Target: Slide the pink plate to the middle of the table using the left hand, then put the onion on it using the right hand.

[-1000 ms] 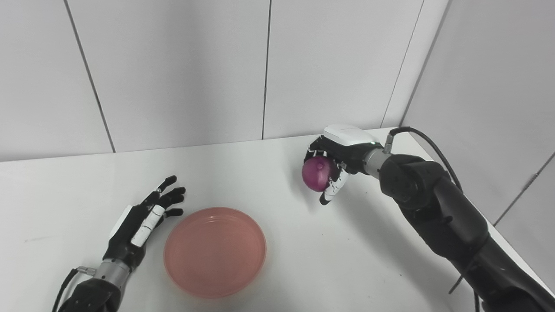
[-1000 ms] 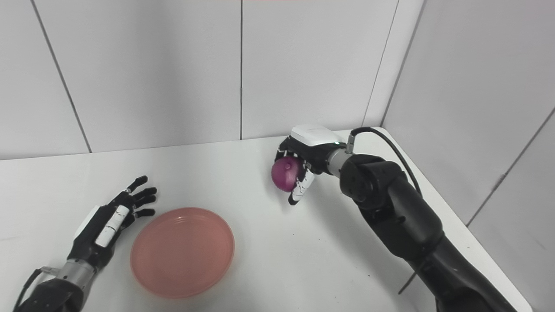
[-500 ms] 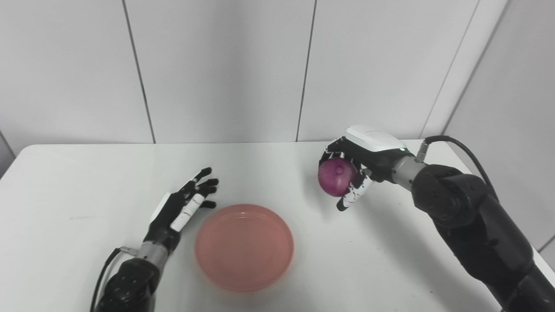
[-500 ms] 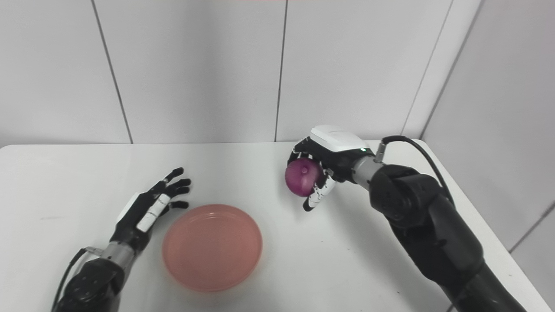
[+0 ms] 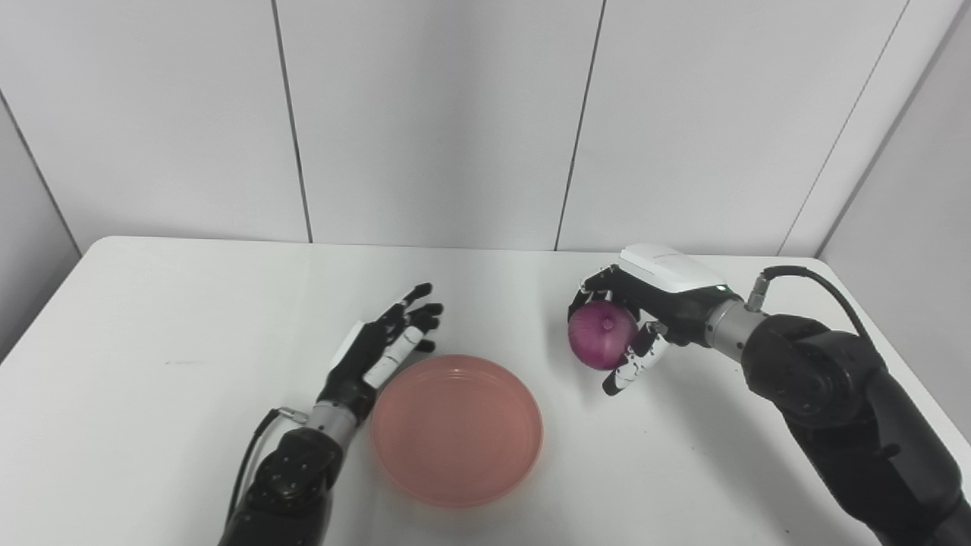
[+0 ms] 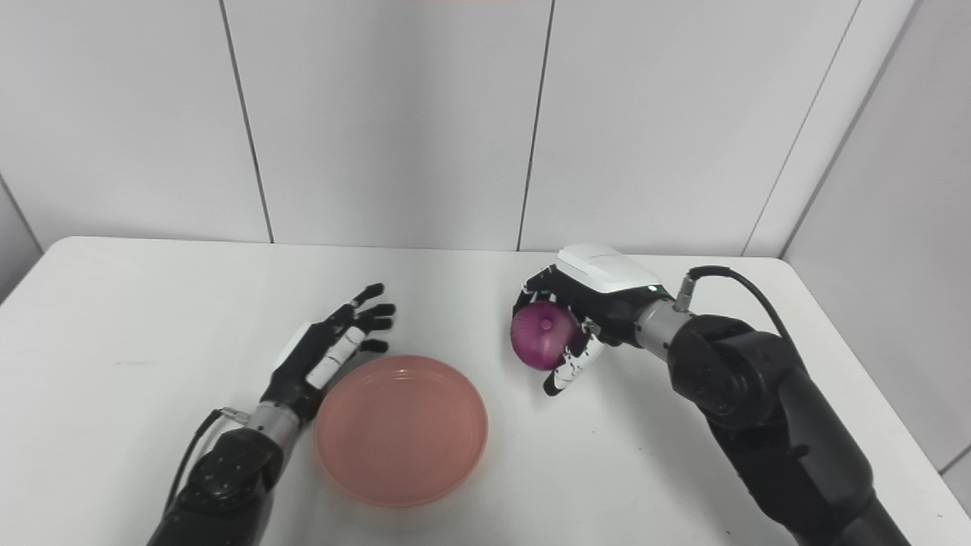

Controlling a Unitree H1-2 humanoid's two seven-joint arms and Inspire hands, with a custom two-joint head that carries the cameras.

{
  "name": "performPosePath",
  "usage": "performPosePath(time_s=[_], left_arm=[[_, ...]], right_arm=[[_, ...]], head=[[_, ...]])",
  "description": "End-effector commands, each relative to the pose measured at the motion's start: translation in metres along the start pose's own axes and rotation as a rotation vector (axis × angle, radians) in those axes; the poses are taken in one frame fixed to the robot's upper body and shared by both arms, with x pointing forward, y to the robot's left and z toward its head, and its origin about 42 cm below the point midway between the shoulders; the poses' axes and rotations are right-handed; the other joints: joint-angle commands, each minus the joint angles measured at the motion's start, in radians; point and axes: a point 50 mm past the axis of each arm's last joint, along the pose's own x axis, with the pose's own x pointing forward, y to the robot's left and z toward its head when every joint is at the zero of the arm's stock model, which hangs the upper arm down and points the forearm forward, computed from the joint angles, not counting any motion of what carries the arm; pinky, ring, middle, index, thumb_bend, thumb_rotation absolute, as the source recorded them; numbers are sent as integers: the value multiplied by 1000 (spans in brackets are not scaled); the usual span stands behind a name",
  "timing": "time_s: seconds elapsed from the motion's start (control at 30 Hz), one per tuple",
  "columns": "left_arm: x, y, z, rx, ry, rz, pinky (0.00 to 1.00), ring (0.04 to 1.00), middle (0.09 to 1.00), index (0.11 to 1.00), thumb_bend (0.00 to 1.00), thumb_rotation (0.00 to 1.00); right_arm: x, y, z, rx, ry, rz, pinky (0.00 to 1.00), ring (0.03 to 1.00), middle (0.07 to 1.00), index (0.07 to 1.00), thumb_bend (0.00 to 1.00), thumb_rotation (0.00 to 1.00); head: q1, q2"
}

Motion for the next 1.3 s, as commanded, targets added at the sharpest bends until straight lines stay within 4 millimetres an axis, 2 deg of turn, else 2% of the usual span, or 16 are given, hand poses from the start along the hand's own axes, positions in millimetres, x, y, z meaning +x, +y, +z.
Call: performPosePath(time_s=[0.0, 0.23, 0.43, 0.77, 0.9, 1.13, 1.27], left_arm=[[-24, -24, -39, -52, 100, -12, 789, 831, 835, 876, 795, 821], [-23, -26, -40, -52, 102, -9, 785, 830, 833, 871, 797, 822], [-23, -27, -40, -47, 98, -11, 776, 829, 835, 873, 808, 829], [-23, -25, -40, -44, 98, -10, 776, 832, 838, 878, 821, 829], [-22, -26, -40, -46, 98, -11, 778, 832, 835, 877, 813, 829], [-20, -28, -40, -43, 96, -13, 775, 831, 834, 874, 804, 838], [-20, -27, -39, -41, 93, -9, 775, 830, 833, 873, 826, 844]], right_arm=[[1, -14, 6, -42, -48, -71, 392, 410, 515, 527, 515, 0], [11, -7, 19, -25, -69, -33, 393, 407, 512, 527, 515, 0], [23, -3, 42, -31, -104, -7, 419, 419, 514, 517, 517, 0], [42, 5, 64, -34, -154, 27, 369, 394, 499, 547, 513, 0], [49, 11, 72, -42, -168, 42, 406, 410, 500, 533, 516, 0], [61, 25, 84, -28, -197, 73, 358, 392, 499, 541, 514, 0], [66, 34, 82, -22, -192, 97, 364, 395, 500, 540, 514, 0]], head=[[5, 0], [14, 0], [19, -2], [26, -4], [29, -6], [36, -6], [38, -3]])
